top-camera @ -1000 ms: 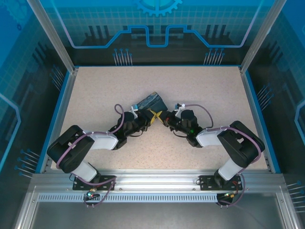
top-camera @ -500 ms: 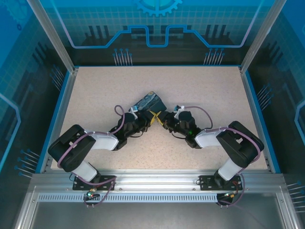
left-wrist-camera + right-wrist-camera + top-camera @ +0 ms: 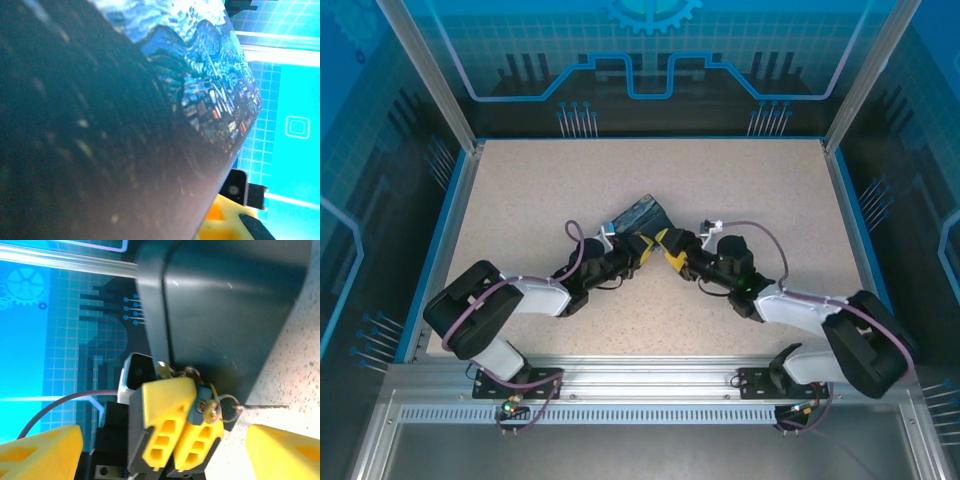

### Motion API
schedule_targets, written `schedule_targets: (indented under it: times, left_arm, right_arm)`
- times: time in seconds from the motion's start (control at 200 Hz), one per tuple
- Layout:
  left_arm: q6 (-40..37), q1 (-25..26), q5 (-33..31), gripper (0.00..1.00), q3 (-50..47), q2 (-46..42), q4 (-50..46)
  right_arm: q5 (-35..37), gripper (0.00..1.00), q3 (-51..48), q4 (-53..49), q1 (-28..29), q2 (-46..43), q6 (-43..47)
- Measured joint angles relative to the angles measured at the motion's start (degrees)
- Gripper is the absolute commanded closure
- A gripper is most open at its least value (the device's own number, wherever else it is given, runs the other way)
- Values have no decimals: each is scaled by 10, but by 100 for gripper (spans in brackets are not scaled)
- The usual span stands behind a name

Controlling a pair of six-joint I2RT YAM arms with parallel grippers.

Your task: Unlock the padlock with the key

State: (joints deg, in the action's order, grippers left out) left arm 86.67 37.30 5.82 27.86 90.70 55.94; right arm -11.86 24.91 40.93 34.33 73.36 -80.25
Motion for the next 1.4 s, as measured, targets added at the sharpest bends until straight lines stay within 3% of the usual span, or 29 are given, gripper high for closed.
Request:
schedule_targets:
  times: [0.165,0.34,0.58,0.71,0.995,1.141,1.401]
  left_arm:
    - [-2,0,5,100,0,8,0]
    - [-12,-3,18,100,0,16,0]
    - [-29,-17,41,100,0,16,-16]
    - [-42,-21,47,100,0,10,-49]
    - [-60,-23,61,100,3,-6,-105]
    - [-63,-23,64,100,14,-11,-134]
    - [-75,-26,67,100,26,-26,-175]
  right_arm:
    - [-9,16,26,-148,-25,-67,101]
    - [12,23,100,-323,-25,-93,283]
    - [51,36,138,-436,-16,-64,465]
    - [74,42,140,-453,10,-40,535]
    - [115,44,140,-443,71,-17,661]
    - [146,51,140,-428,91,2,692]
    - [164,51,141,-412,92,47,712]
